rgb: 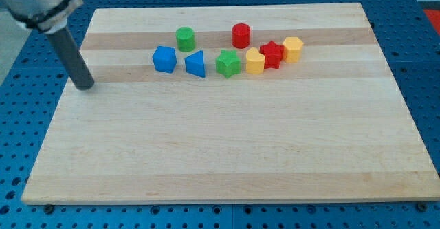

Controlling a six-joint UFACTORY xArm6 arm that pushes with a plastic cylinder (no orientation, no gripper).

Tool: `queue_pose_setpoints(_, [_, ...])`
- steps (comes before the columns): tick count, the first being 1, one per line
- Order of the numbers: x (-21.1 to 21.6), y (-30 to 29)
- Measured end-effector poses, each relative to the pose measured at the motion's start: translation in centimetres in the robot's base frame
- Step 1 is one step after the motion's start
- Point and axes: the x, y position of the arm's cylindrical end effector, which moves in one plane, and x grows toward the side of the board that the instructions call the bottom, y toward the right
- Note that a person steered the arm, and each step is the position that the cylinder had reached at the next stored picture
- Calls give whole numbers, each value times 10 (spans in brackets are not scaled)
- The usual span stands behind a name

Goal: Push the diagonal line of blocks into the right side of the green star

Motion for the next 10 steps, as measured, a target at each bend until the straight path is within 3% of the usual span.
queue_pose_setpoints(1, [29, 54])
queue_pose_setpoints(3, [36, 247])
queue_pose_setpoints(5, [-23, 412])
queue_pose_setpoints(7, [-89, 455])
queue_pose_setpoints(10, [-110, 388])
